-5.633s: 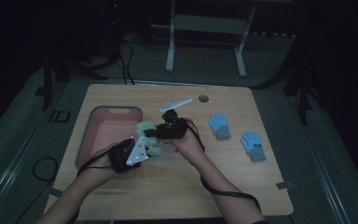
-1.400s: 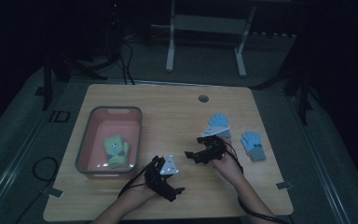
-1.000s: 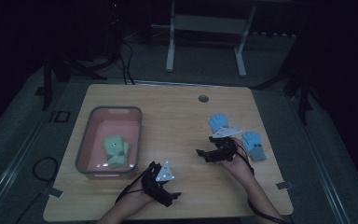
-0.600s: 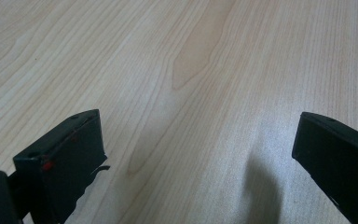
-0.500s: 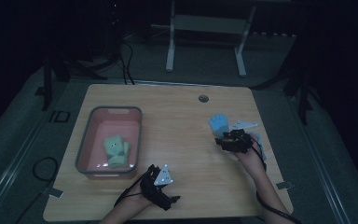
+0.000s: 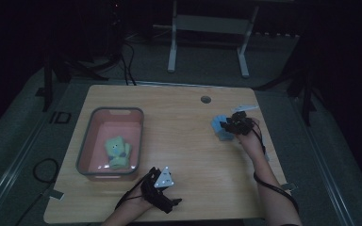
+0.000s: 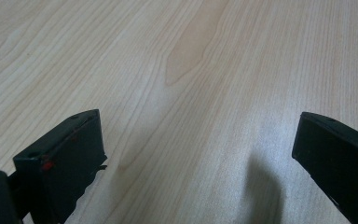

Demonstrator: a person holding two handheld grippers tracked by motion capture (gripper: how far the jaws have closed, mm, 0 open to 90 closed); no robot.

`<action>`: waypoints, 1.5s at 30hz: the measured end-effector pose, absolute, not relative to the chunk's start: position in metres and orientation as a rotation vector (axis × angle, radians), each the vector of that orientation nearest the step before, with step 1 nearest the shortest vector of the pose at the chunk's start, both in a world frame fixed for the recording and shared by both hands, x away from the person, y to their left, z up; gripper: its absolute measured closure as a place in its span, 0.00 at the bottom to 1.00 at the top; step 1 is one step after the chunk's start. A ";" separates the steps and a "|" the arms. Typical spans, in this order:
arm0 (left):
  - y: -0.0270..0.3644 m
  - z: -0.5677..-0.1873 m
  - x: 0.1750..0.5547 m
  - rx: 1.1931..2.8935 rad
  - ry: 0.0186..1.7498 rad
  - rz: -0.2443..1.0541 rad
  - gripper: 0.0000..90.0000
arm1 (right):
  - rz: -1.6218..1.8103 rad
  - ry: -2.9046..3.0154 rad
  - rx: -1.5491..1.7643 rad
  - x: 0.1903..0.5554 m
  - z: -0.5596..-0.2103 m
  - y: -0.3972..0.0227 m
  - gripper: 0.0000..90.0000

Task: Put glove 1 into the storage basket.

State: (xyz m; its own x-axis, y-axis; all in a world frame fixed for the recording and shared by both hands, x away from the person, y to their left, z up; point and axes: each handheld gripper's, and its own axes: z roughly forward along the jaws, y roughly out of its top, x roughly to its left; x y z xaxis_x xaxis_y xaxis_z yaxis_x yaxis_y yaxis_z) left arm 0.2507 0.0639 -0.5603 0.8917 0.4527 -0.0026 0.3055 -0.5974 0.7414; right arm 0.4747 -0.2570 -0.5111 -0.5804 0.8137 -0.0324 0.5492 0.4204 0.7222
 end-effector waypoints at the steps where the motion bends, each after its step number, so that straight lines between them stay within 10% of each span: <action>1: 0.064 -0.560 0.251 2.254 0.537 0.239 0.03 | 0.951 2.310 1.168 0.478 -0.515 -0.256 0.65; 24: 0.064 -0.559 0.250 2.233 0.526 0.261 0.03 | 0.912 2.273 1.323 0.479 -0.538 -0.241 0.95; 45: 0.066 -0.559 0.250 2.235 0.520 0.286 0.03 | 1.117 2.170 1.295 0.358 -0.471 -0.183 0.96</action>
